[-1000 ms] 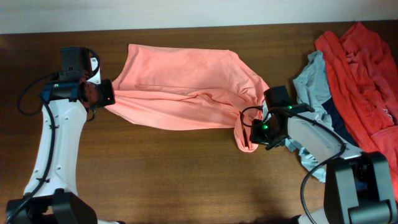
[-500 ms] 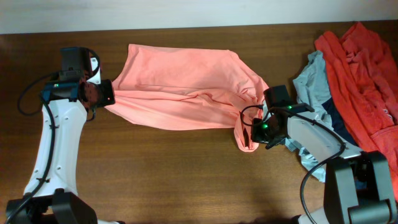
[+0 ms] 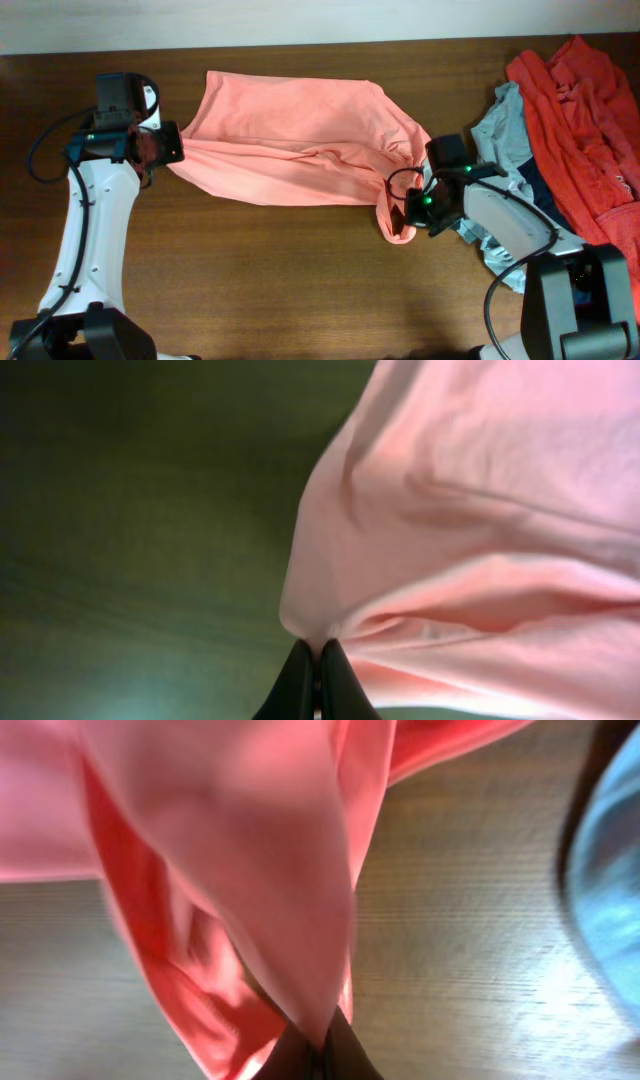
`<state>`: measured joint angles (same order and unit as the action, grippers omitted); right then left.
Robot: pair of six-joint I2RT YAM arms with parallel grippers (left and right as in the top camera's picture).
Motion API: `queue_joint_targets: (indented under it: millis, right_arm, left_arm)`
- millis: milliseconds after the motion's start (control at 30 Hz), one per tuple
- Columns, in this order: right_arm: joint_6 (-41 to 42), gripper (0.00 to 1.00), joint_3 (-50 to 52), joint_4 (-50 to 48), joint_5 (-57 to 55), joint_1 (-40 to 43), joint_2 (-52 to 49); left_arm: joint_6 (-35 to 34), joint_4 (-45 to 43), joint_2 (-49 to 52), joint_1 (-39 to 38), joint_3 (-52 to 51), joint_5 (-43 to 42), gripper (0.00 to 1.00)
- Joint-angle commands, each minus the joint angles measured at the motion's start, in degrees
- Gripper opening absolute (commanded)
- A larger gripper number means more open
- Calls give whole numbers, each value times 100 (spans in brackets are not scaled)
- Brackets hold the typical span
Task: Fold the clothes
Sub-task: 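Lift the pink shirt high with both grippers toward the far edge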
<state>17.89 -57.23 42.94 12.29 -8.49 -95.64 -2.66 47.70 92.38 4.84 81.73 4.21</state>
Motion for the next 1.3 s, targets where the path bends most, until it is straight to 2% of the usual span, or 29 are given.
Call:
queue_joint_targets:
  millis: [0, 133, 333, 667, 800, 900, 1000, 1133, 1167, 1267]
  right_arm:
    - [-468, 4, -1364, 605, 92, 420, 201]
    - [-765, 4, -3115, 1504, 61, 1082, 201]
    - [-960, 4, -4559, 2116, 81, 1878, 201]
    - [-1084, 4, -4662, 2090, 103, 2282, 190]
    - [-1082, 3, -4662, 2015, 122, 2319, 190]
    - [-1084, 4, -4662, 1770, 216, 2315, 190]
    - [-1078, 4, -4662, 1119, 538, 2315, 190]
    - [-820, 4, -4662, 63, 682, 2312, 190]
    - [-789, 4, -4662, -389, 686, 2312, 190]
    - [-767, 4, -4662, -1239, 848, 2315, 190]
  left_arm:
    - [-52, -186, 61, 22, 365, 125, 1]
    - [-50, -203, 59, 22, 896, 168, 1]
    - [232, -278, 59, 22, 1241, 168, 1]
    - [254, -822, 15, 22, 1250, 772, 1]
    - [273, -927, -35, 20, 1250, 765, 1]
    - [273, -1132, -37, 22, 1250, 763, 1]
    - [271, -1818, -37, 22, 1250, 763, 1]
    - [271, -3241, -37, 20, 1250, 761, 0]
    - [271, -3849, -37, 20, 1250, 758, 1]
    - [273, -4780, -37, 20, 1252, 710, 0]
